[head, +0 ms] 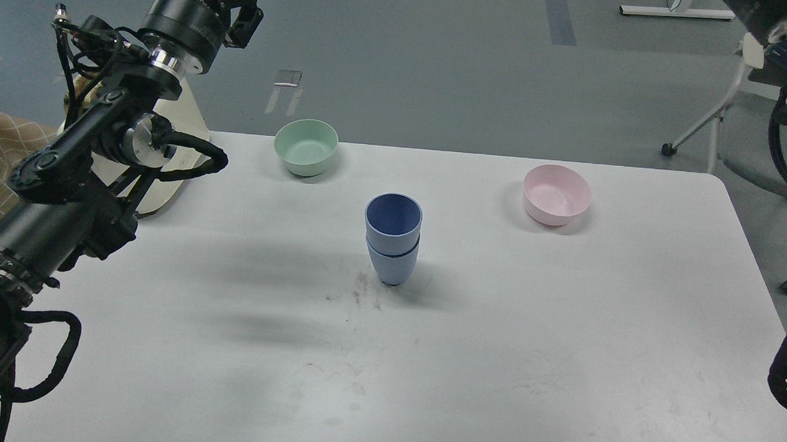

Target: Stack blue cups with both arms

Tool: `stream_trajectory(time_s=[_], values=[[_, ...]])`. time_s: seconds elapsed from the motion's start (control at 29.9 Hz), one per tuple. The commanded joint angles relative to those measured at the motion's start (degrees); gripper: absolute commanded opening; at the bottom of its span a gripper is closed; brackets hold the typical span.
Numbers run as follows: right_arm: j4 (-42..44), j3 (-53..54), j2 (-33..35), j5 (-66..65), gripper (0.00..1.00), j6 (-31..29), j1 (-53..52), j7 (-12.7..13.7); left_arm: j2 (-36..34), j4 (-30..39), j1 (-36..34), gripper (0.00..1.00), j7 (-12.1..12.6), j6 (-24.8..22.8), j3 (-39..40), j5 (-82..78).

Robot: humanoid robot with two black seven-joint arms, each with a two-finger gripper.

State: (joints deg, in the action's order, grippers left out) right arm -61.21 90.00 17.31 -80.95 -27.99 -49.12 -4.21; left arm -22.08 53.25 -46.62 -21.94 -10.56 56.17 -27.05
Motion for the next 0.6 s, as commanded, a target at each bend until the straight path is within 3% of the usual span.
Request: stream_trajectory(time_s=[0.0,0.23,0.57], values=[[5.3,0.6,3.9,12.3,1.0,0.0,0.8,-0.3,-0.2,-0.1,0.1,0.98,0.2,-1.7,1.6,3.3],[16.3,1.6,5.9,36.6,1.0,0.0,2.5,-0.3,-0.2,-0.7,1.8,0.98,0.2,-1.7,2.7,4.8],[16.6,1.6,5.1,49.0,1.0,0.0,6.6,-0.3,0.4,-0.7,1.8,0.98,1.8,-2.4,3.8,4.9]])
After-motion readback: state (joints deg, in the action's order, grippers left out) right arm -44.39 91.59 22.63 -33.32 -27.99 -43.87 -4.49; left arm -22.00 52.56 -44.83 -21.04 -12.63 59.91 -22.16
